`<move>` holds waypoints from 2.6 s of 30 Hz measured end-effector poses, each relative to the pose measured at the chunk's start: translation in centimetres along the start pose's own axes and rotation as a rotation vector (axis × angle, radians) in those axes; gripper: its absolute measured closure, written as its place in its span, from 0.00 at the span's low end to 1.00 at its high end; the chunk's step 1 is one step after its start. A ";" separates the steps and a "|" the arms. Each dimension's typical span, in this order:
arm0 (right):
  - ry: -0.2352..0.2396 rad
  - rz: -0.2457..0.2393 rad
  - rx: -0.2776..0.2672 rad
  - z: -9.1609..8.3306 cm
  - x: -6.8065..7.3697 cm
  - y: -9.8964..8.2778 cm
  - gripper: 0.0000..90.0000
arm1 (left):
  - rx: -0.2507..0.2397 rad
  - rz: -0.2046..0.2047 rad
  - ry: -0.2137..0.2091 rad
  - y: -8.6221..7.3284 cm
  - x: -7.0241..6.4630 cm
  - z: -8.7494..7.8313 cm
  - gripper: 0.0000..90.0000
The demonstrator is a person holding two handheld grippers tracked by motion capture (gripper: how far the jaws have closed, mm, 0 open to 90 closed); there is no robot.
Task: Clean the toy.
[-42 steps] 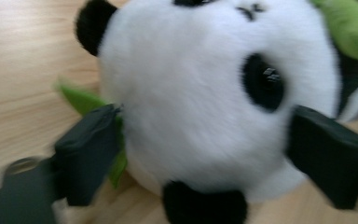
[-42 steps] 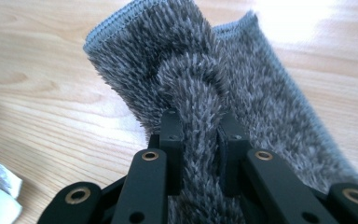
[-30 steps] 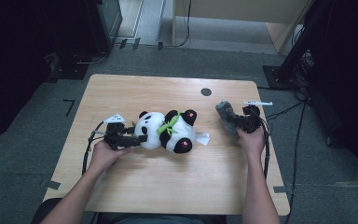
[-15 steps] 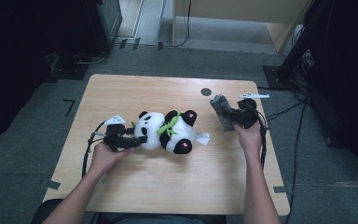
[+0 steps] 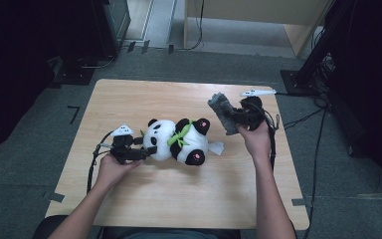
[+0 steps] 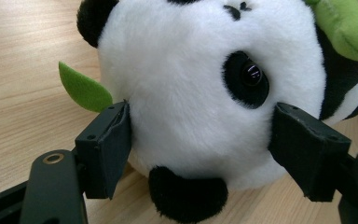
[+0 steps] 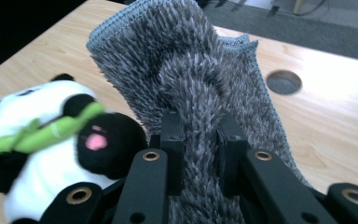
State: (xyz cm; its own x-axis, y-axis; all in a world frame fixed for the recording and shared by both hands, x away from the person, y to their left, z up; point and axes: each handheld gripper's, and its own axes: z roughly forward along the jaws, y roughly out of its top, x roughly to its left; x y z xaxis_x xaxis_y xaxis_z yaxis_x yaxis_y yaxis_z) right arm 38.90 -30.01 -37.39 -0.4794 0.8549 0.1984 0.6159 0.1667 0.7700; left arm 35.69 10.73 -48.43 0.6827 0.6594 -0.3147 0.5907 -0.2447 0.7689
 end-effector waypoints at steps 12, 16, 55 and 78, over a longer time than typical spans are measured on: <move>0.080 -0.095 0.015 1.1 4.4 3.3 0.86 | -0.002 -0.002 0.009 0.4 -0.6 -0.6 0.25; 0.150 -0.140 0.025 2.7 6.5 4.3 0.86 | -0.006 -0.012 -0.013 0.3 -0.4 -0.2 0.21; 0.185 -0.295 0.232 13.7 11.3 3.3 0.82 | 0.010 -0.003 0.006 0.1 -0.6 1.2 0.37; 0.120 -0.177 0.075 8.7 6.6 4.6 0.84 | 0.010 0.027 0.005 0.0 -0.8 1.3 0.37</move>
State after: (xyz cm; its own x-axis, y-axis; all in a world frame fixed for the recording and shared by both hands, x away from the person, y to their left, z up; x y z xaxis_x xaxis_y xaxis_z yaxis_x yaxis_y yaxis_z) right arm 44.05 -19.35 -37.88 -0.6525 0.7450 0.1385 0.5579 0.3486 0.7532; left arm 35.70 9.26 -48.88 0.6961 0.6563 -0.2910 0.5764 -0.2694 0.7715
